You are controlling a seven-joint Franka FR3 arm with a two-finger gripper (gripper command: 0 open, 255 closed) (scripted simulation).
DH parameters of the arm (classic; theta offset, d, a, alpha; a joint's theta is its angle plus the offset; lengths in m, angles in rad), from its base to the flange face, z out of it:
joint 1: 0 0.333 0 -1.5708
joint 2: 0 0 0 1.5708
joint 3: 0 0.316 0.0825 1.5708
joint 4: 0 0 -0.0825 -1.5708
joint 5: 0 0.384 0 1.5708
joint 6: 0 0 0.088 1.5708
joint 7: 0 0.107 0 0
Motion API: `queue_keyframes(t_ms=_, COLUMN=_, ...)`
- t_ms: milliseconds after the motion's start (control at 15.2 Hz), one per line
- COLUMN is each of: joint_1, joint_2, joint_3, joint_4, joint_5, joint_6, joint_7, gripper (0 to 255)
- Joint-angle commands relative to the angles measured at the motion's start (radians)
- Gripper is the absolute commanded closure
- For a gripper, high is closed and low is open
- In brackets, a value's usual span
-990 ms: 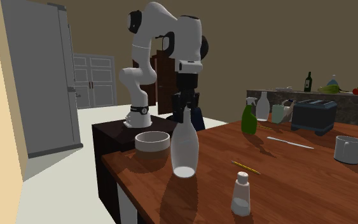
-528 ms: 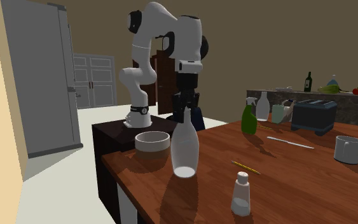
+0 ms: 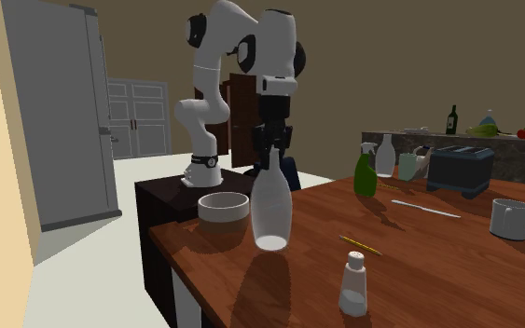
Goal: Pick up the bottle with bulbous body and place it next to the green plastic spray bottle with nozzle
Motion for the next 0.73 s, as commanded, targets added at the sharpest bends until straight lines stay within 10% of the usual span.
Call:
queue_keyframes(t_ms=0, joint_1=0.001, joint_2=-0.01, joint_3=-0.001, joint_4=0.014, joint_5=-0.002, joint_6=-0.023, joint_7=0.001, gripper=255)
queue_keyframes(t_ms=660, joint_1=0.003, joint_2=-0.058, joint_3=-0.004, joint_4=0.087, joint_5=-0.012, joint_6=-0.143, joint_7=0.006, gripper=255)
